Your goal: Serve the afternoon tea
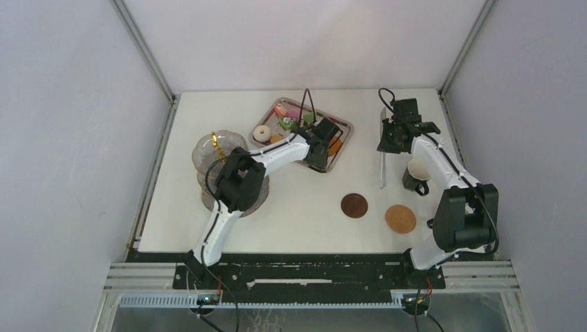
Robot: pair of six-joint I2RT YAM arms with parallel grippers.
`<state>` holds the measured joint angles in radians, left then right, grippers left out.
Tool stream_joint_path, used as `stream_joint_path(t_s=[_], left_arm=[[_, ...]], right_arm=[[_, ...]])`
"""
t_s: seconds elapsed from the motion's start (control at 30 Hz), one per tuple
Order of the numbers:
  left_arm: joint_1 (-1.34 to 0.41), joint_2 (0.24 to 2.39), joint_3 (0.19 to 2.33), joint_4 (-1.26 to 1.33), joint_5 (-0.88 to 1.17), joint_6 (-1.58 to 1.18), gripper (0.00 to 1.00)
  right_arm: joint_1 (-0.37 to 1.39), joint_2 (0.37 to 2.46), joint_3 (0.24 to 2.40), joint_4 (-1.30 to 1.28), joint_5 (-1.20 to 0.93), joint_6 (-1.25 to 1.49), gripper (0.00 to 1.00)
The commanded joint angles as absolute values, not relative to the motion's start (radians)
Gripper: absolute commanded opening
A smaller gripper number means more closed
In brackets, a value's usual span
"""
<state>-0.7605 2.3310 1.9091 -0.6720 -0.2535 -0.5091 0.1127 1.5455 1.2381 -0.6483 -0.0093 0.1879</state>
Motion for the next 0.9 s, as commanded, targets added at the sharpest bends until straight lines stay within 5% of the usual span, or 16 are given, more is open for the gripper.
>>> stream_joint_path(t_s=[0.0,0.87], left_arm=[[-0.808,2.285,1.858,-0.704,-0.183,-0.565,0.43],[-0.869,2.291,1.988,-0.663,-0.051,-0.591,0.45]], right_arm=[[0.117,1.498,1.248,-0.617,-0.009,0.193,0.0],[0.1,1.42,1.249,-0.665,-0.01,0.206,0.0]])
